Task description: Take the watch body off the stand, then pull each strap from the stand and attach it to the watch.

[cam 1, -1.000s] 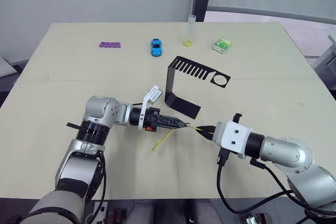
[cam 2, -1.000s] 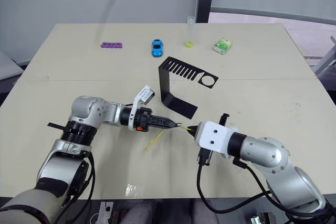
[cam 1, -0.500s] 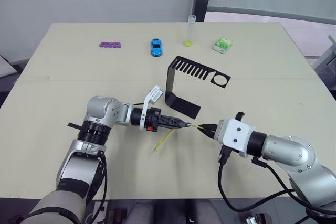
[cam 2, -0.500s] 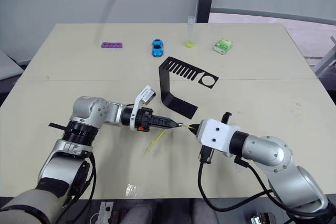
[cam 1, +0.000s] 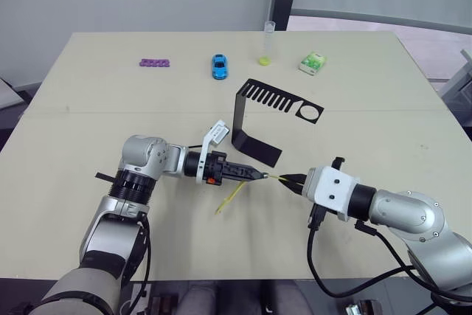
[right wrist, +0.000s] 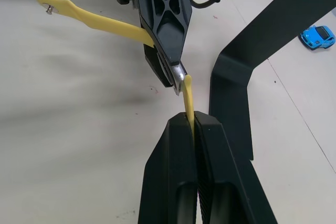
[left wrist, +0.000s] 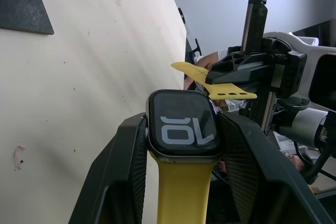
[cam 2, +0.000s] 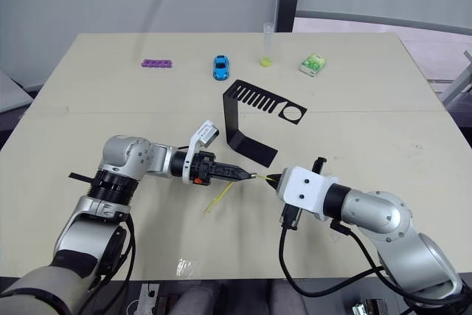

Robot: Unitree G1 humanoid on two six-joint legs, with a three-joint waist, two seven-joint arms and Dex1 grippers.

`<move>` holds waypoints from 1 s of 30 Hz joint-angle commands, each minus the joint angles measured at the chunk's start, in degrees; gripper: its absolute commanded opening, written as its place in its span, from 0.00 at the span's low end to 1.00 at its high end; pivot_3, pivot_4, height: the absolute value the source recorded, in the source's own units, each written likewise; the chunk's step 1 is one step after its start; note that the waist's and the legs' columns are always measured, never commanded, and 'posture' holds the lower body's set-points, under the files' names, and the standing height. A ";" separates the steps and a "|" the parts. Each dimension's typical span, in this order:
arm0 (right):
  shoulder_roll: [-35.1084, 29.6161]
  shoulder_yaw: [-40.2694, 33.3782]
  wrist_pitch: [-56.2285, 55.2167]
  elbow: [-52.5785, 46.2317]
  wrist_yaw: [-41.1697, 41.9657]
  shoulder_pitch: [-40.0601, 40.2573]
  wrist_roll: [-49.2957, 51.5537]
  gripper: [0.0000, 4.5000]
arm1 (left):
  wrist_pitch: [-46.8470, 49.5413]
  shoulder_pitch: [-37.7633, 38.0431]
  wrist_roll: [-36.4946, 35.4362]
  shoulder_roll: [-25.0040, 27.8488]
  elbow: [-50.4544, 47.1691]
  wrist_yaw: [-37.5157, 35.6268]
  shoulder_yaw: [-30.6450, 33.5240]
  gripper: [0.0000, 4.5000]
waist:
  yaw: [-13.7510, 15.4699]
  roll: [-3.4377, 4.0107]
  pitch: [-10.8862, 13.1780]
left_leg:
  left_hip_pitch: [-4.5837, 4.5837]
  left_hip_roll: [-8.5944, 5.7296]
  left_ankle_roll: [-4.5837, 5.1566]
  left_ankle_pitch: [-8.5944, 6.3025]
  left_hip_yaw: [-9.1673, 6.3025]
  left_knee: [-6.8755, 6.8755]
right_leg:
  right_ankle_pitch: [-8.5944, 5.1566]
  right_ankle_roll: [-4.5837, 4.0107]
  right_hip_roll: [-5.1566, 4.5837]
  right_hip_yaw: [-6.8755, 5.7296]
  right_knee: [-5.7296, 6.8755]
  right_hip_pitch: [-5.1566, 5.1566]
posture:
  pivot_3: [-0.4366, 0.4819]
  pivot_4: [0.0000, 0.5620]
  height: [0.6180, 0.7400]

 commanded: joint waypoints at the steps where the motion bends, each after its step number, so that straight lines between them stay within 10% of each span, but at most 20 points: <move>1: 0.43 -0.18 -0.20 -0.89 -0.23 -0.58 0.08 0.00 | 0.05 -1.61 -1.88 -0.12 -1.18 -0.38 1.61 0.35 | 0.00 0.00 0.00 | 0.00 0.00 0.00 0.00 0.00 0.00 | 0.00 0.00 0.00 0.00 0.00 0.00 | 0.48 0.27 1.00; 30: 1.62 0.93 0.82 -0.59 -0.42 -2.97 -0.82 0.00 | 1.24 -1.51 -2.40 -1.53 -2.11 1.27 3.01 0.35 | -0.04 0.00 0.00 | 0.00 0.00 0.00 0.00 0.00 0.02 | 0.00 0.00 0.00 0.00 0.01 0.00 | 0.48 0.27 1.00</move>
